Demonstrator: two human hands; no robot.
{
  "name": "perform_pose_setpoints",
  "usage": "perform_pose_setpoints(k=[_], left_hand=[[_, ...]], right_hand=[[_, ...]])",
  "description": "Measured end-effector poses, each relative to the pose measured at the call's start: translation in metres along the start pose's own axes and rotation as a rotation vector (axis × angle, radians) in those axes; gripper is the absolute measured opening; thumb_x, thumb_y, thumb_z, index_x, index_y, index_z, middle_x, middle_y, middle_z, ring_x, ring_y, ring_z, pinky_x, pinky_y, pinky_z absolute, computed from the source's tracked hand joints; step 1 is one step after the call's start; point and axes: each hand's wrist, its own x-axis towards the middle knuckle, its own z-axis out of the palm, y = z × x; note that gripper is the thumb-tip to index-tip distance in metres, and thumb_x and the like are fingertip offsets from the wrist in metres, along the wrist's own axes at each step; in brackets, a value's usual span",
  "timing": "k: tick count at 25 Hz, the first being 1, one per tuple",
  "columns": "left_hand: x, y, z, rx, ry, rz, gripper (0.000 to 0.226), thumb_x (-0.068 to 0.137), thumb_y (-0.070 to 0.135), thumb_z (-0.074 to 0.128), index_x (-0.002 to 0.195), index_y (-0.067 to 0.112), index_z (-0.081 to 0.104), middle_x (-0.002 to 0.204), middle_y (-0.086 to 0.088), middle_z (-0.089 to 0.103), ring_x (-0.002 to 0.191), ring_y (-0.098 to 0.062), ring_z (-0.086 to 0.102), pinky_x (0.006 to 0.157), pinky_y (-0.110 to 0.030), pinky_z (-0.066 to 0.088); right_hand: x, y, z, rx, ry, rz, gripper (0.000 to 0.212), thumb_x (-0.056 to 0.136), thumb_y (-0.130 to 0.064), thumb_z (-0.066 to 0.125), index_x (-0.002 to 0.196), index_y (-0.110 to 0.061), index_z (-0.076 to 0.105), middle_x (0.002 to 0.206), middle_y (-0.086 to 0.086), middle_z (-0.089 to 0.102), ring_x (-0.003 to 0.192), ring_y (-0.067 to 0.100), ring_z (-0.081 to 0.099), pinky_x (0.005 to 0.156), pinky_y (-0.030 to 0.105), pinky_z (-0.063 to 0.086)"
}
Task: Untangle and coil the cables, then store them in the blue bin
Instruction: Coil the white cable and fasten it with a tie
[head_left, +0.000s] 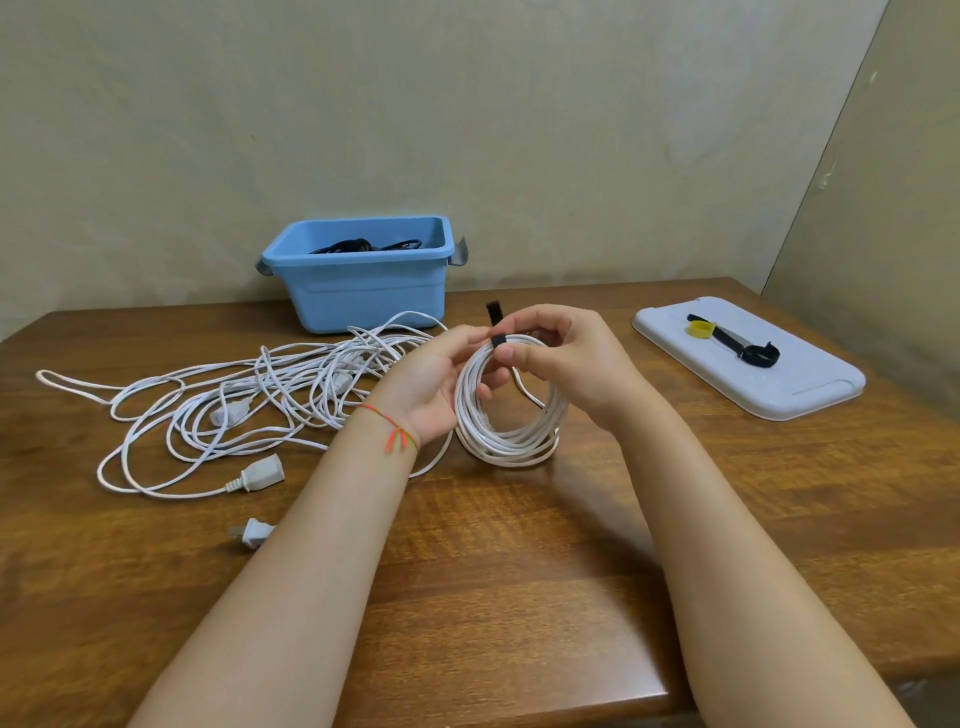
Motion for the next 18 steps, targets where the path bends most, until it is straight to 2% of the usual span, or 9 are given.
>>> perform_pose_setpoints(k=[3, 8, 10, 13, 18], left_hand=[[0.0030, -0.0025, -0.0020, -0.077, 0.042, -0.005, 0.013, 0.097, 0.011, 0.055, 0.093, 0.003, 0.066, 0.071, -0.006, 0.062, 0.058, -0.011, 0.061, 0.045, -0.012, 0.041], [0.0090, -0.0075, 0.0018, 0.097, 0.200, 0.186, 0.009, 0.092, 0.007, 0.063, 0.096, 0.000, 0.068, 0.071, -0.007, 0.065, 0.057, -0.010, 0.064, 0.047, -0.016, 0.048], [0.0099, -0.0098, 0.0036, 0.121, 0.222, 0.222, 0.014, 0.091, 0.007, 0.065, 0.101, -0.003, 0.069, 0.071, -0.008, 0.066, 0.058, -0.011, 0.064, 0.049, -0.017, 0.049], [0.0085, -0.0089, 0.0022, 0.124, 0.225, 0.229, 0.015, 0.092, 0.007, 0.065, 0.100, -0.003, 0.070, 0.071, -0.009, 0.068, 0.060, -0.013, 0.066, 0.051, -0.019, 0.051], [0.0056, -0.0073, 0.0047, 0.178, 0.224, 0.270, 0.016, 0.093, 0.008, 0.064, 0.104, -0.004, 0.069, 0.074, -0.012, 0.070, 0.060, -0.016, 0.067, 0.053, -0.020, 0.054]], right_hand=[[-0.0005, -0.0008, 0.0031, 0.000, -0.029, -0.024, 0.018, 0.085, -0.012, 0.076, 0.102, -0.014, 0.073, 0.086, 0.007, 0.076, 0.088, 0.025, 0.072, 0.081, 0.037, 0.057], [-0.0020, -0.0058, 0.0049, -0.062, -0.005, -0.014, 0.016, 0.084, -0.012, 0.077, 0.099, -0.016, 0.074, 0.087, 0.001, 0.075, 0.078, 0.006, 0.069, 0.069, 0.019, 0.054], [-0.0025, -0.0070, 0.0036, -0.101, 0.013, -0.003, 0.016, 0.084, -0.014, 0.077, 0.099, -0.017, 0.074, 0.086, -0.001, 0.074, 0.073, 0.005, 0.067, 0.064, 0.016, 0.053], [-0.0014, -0.0067, 0.0042, -0.142, 0.043, 0.010, 0.016, 0.083, -0.019, 0.078, 0.099, -0.020, 0.075, 0.084, -0.003, 0.074, 0.077, 0.015, 0.069, 0.067, 0.024, 0.058], [-0.0008, -0.0065, 0.0012, -0.167, 0.062, 0.047, 0.015, 0.082, -0.019, 0.080, 0.095, -0.014, 0.074, 0.079, -0.003, 0.072, 0.063, 0.008, 0.063, 0.064, 0.026, 0.056]])
